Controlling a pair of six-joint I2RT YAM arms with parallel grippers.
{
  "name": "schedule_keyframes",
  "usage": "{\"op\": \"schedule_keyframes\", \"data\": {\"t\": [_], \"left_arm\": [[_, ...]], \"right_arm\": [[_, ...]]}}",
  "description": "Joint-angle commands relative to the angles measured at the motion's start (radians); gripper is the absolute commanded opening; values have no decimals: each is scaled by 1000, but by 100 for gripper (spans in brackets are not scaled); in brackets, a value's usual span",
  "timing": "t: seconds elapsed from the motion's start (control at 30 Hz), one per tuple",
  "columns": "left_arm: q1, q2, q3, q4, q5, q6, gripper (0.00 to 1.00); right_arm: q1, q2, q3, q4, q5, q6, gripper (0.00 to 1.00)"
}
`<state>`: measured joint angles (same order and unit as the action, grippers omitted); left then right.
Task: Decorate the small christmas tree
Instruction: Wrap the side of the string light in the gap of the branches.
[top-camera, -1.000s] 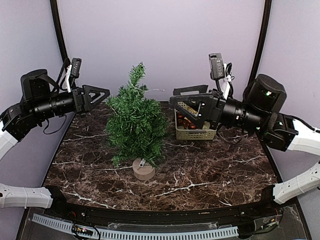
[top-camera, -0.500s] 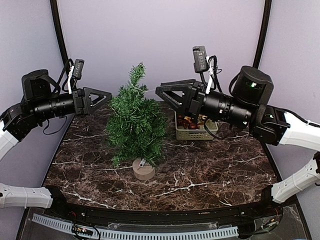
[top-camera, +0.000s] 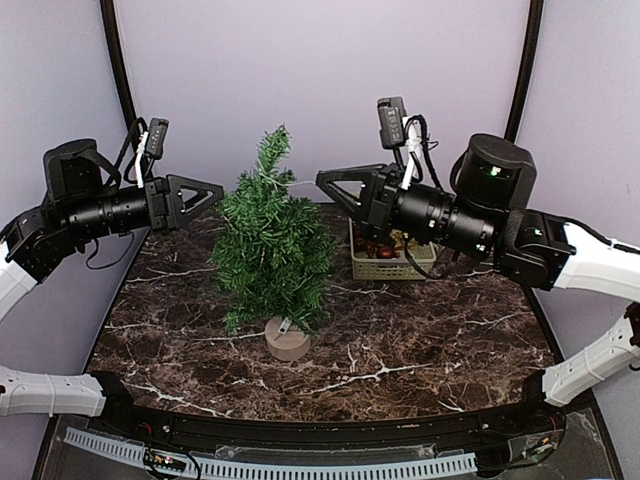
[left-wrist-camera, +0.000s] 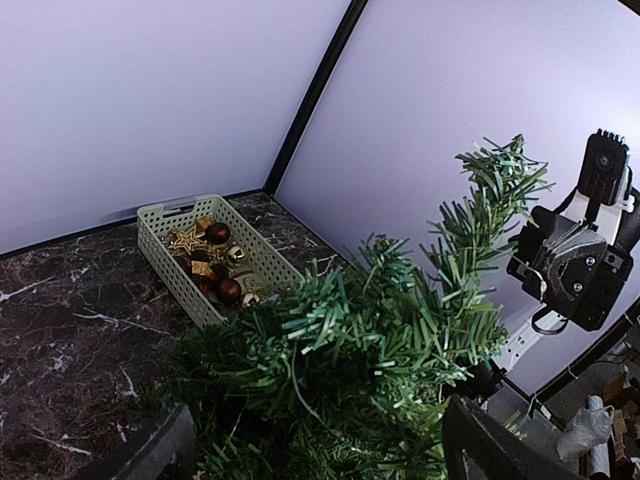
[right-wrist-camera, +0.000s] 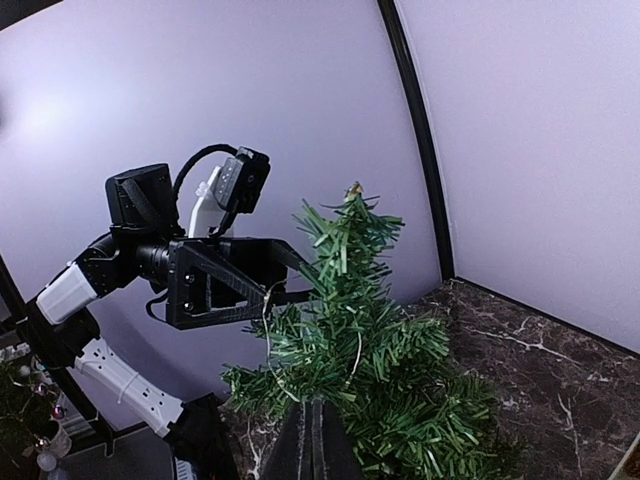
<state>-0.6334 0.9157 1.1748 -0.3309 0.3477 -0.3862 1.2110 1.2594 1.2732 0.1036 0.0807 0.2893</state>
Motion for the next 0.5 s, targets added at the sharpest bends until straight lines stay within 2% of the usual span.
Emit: {"op": "schedule_keyframes", "data": {"t": [0.0,0.2,0.47], "left_arm": [[-6,-9,-9,10,-1,11,88],[-6,-5,-10,12,-3,11,88],[-6,12,-9,24,14,11,88]], "right_arm": [[6,9,2,25,78,10,0],[-16,40,25,21,86,-10,0],[-156,123,65,12,-116,31,0]]}}
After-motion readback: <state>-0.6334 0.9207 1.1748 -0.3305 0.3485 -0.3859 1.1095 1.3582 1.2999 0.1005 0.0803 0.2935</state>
